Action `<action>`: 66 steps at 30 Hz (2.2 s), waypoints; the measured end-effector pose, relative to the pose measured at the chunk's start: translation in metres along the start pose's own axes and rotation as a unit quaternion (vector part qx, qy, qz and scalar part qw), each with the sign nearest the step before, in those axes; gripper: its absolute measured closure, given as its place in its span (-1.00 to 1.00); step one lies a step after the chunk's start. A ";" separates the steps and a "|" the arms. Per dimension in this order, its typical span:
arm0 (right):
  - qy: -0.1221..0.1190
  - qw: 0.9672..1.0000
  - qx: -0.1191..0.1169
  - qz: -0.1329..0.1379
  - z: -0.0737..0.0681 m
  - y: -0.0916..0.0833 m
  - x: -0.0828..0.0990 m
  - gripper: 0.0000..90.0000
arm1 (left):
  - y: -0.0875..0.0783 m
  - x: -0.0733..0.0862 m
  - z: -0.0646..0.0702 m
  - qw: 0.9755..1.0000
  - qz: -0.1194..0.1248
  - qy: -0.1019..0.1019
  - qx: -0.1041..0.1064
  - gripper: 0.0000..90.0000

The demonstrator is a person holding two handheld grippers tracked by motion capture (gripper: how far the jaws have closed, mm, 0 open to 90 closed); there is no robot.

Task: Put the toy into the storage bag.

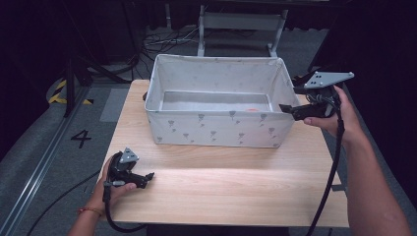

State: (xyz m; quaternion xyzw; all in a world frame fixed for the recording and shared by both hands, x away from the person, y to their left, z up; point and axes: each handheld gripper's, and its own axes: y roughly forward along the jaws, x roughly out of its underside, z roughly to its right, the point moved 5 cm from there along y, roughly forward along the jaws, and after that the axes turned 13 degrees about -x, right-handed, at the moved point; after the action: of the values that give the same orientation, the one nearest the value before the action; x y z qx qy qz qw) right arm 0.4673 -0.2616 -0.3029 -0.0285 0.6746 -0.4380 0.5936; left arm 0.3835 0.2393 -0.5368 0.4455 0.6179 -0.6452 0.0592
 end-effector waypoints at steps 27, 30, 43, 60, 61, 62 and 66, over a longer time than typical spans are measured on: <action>-0.008 0.999 0.037 -0.018 -0.041 -0.027 0.090 -0.42 | 0.000 0.000 0.000 1.000 0.000 0.000 0.000 -0.99; -0.006 0.999 0.032 -0.021 -0.041 -0.025 0.097 -0.42 | 0.000 0.000 0.000 1.000 0.000 0.000 0.000 -0.99; 0.026 0.997 0.014 -0.067 -0.043 0.011 0.154 -0.42 | 0.000 0.000 0.000 1.000 0.000 0.000 0.000 -0.99; 0.060 0.994 -0.004 -0.089 -0.053 0.036 0.208 -0.47 | 0.000 0.000 0.000 1.000 0.000 0.000 0.000 -0.99; 0.061 0.994 -0.006 -0.089 -0.053 0.036 0.210 -0.46 | 0.000 0.000 0.000 1.000 0.000 0.000 0.000 -0.99; 0.065 0.994 -0.006 -0.087 -0.054 0.037 0.212 -0.46 | 0.000 0.000 0.000 1.000 0.000 0.000 0.000 -0.99; 0.073 0.994 -0.008 -0.078 -0.056 0.036 0.220 -0.47 | 0.000 0.000 0.000 1.000 0.000 -0.002 -0.002 -0.99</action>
State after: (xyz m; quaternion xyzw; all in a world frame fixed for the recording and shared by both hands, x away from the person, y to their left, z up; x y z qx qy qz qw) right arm 0.3739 -0.3310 -0.5008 -0.0534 0.7153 -0.4785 0.5064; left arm 0.3831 0.2392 -0.5368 0.4439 0.6193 -0.6447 0.0609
